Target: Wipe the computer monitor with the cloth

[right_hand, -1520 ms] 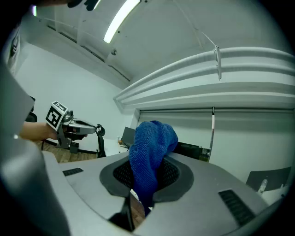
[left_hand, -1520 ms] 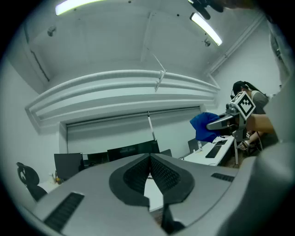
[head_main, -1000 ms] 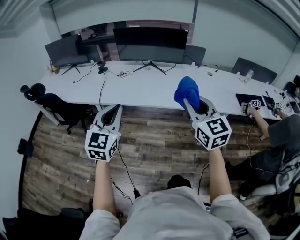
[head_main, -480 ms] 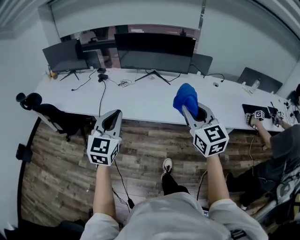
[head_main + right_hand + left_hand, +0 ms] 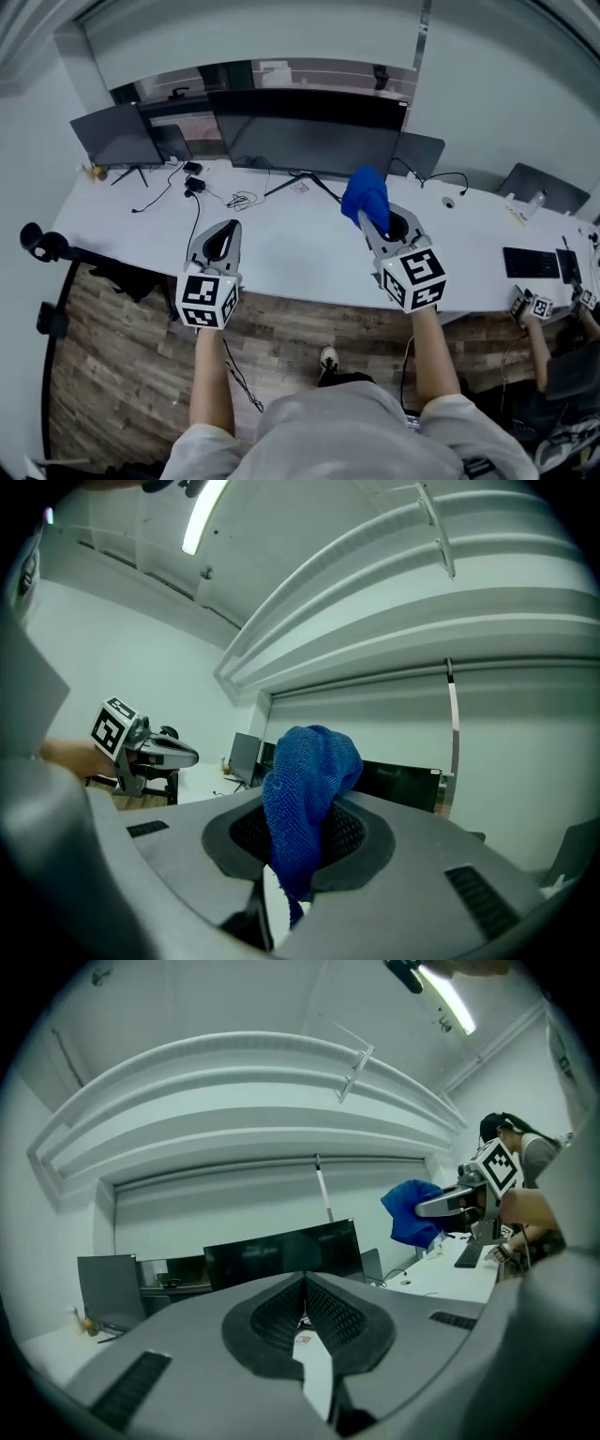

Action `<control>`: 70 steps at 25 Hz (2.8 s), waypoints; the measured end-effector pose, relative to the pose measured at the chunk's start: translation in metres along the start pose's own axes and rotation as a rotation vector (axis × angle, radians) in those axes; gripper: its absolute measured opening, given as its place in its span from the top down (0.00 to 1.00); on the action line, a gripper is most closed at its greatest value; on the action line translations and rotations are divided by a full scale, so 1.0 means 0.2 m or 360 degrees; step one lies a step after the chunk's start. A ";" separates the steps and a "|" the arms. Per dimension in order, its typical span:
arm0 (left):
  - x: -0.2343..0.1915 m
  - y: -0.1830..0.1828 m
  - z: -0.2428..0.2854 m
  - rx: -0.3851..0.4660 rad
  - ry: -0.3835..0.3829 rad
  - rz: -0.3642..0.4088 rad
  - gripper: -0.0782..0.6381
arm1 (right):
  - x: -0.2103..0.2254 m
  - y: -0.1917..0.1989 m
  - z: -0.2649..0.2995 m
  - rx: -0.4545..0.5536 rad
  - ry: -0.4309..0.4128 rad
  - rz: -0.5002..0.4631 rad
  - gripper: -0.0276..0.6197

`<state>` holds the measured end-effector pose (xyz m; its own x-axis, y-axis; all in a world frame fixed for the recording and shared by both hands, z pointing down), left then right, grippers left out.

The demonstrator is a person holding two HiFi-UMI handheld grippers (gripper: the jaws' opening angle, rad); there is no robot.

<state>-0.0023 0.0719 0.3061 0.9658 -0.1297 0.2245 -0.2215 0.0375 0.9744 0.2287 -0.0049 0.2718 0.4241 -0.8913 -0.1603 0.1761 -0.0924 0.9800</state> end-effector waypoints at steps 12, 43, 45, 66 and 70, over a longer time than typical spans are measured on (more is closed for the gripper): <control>-0.05 -0.01 0.77 -0.0039 -0.0024 -0.0001 0.87 | 0.62 0.05 0.51 -0.0007 -0.0037 0.0053 0.82; -1.51 0.53 1.50 -0.0074 0.0326 -0.0071 0.87 | 0.22 -0.51 2.88 -0.0143 -0.0081 -0.0182 0.82; -1.57 0.55 1.51 -0.0075 0.0324 -0.0090 0.87 | 0.23 -0.52 2.99 -0.0203 -0.0066 -0.0199 0.82; -1.22 0.57 1.64 -0.0072 0.0490 -0.0137 0.87 | 0.74 -0.28 2.55 -0.0332 0.0331 0.0019 0.82; -0.97 0.49 1.68 -0.0061 0.0547 -0.0126 0.87 | 0.93 -0.23 2.29 -0.0323 0.0359 0.0101 0.82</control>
<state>-0.2566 -0.2313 0.3608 0.9701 0.2072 0.1265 -0.1454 0.0784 0.9863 -0.1068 -0.3690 0.2516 0.6224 -0.7694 -0.1439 0.3071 0.0709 0.9490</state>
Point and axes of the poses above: the fingertips, and each gripper's own axes: z forward along the fingers, x to its right, y out of its underside, the point moved 1 cm from there along -z, backward along the fingers, and after that the axes turned 14 degrees about -y, right-handed, at the moved point
